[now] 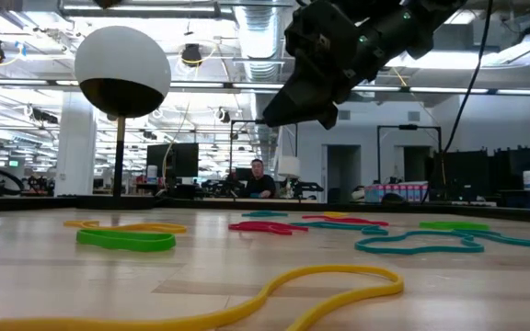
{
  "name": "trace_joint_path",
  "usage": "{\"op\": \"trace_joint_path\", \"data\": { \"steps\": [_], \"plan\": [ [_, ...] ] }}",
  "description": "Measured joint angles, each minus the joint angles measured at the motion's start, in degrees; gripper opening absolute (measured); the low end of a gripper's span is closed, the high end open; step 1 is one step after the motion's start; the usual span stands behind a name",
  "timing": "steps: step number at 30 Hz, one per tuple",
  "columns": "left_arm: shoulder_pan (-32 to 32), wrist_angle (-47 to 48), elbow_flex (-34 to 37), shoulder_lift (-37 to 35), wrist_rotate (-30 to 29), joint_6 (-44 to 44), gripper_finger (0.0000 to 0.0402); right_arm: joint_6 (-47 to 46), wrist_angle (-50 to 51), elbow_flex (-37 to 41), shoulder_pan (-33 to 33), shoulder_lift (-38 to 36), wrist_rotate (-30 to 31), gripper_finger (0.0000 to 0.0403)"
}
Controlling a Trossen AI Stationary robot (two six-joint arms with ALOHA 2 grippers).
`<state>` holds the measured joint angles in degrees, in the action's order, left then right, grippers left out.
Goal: Pick and place items into bin
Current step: Put the yellow rubber band into the bin
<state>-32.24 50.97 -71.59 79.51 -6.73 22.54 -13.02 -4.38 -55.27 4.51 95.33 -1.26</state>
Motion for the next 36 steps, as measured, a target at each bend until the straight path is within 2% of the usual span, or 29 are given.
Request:
{"op": "trace_joint_path", "data": {
  "steps": [3, 7, 11, 16, 24, 31, 36],
  "plan": [
    [-4.5, -1.0, 0.0, 0.6, 4.4, 7.6, 0.0000, 0.0, -0.2, 0.0, -0.1, 0.0, 0.0, 0.0077],
    [-9.9, -0.9, 0.3, 2.6, 1.4, 19.6, 0.0000, 0.0, -0.3, 0.0, -0.2, 0.0, 0.0, 0.0077],
    [-14.1, -0.8, 0.6, 6.7, -1.0, 26.1, 0.0000, 0.0, -0.3, 0.0, -0.1, 0.0, 0.0, 0.0077],
    [-15.5, -0.9, 0.6, 13.6, -1.9, 31.8, 0.0000, -0.5, -0.7, 0.0, -0.1, 0.0, 0.0, 0.0077],
    [-15.5, -1.9, 0.6, 22.7, 3.0, 31.9, 0.0000, -4.7, -0.8, 0.0, 0.0, 0.0, 0.0, 0.0077],
    [-15.5, -1.1, 0.3, 23.4, 2.8, 31.9, 0.0005, -5.0, -0.8, 0.0, 0.0, 0.0, 0.0, 0.0077],
    [-14.8, 2.7, -2.5, 23.2, 1.9, 32.5, 0.0031, -4.6, -0.8, 0.0, 0.0, 0.0, 0.0, 0.0077]
  ]
}}
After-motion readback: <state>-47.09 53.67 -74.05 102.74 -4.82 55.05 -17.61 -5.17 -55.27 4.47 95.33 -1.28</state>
